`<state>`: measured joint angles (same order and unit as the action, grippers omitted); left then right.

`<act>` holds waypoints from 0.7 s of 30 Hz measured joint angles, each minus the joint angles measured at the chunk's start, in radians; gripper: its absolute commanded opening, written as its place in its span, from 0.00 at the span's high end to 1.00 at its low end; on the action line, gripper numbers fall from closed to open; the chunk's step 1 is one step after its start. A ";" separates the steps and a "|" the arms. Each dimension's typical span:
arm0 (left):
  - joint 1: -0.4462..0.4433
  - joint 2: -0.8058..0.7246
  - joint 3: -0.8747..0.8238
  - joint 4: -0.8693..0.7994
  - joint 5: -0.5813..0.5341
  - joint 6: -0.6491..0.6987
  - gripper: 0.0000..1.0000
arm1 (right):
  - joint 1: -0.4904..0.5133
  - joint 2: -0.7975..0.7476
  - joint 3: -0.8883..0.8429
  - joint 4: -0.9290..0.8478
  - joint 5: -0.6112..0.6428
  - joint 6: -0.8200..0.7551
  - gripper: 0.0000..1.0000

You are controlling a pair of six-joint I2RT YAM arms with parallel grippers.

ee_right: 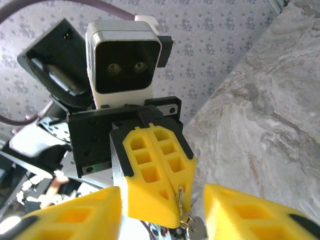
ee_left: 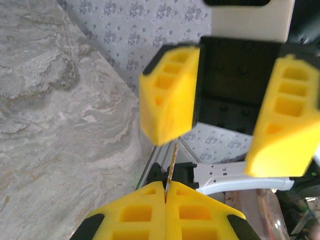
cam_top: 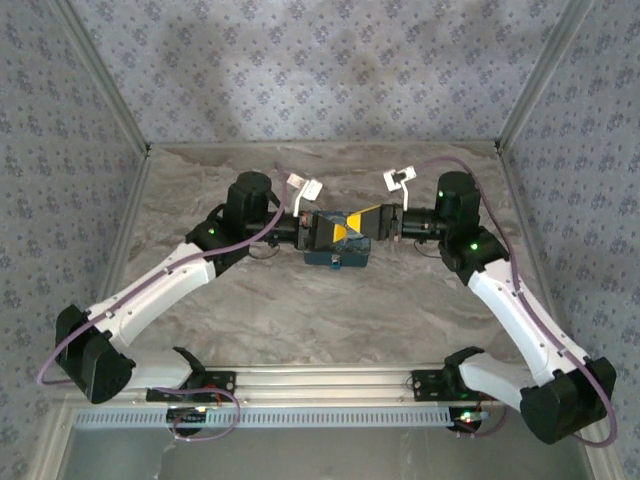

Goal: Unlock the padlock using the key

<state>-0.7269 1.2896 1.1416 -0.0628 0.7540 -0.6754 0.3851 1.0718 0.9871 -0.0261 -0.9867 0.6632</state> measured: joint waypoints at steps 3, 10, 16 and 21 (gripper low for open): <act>0.000 0.000 0.000 0.027 -0.005 -0.016 1.00 | 0.020 0.005 -0.011 0.035 0.028 0.028 0.63; -0.002 0.000 0.000 0.043 -0.018 -0.026 1.00 | 0.034 0.024 -0.006 0.083 0.045 0.054 0.86; -0.007 0.000 0.000 0.045 -0.029 -0.023 0.81 | 0.035 0.056 0.019 0.064 0.046 0.043 0.99; -0.006 -0.007 0.000 0.024 -0.029 -0.014 0.71 | 0.028 0.063 0.042 0.028 0.035 0.013 1.00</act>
<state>-0.7326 1.2827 1.1412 -0.0391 0.7246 -0.6895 0.4129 1.1351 1.0290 0.0017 -0.9520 0.6765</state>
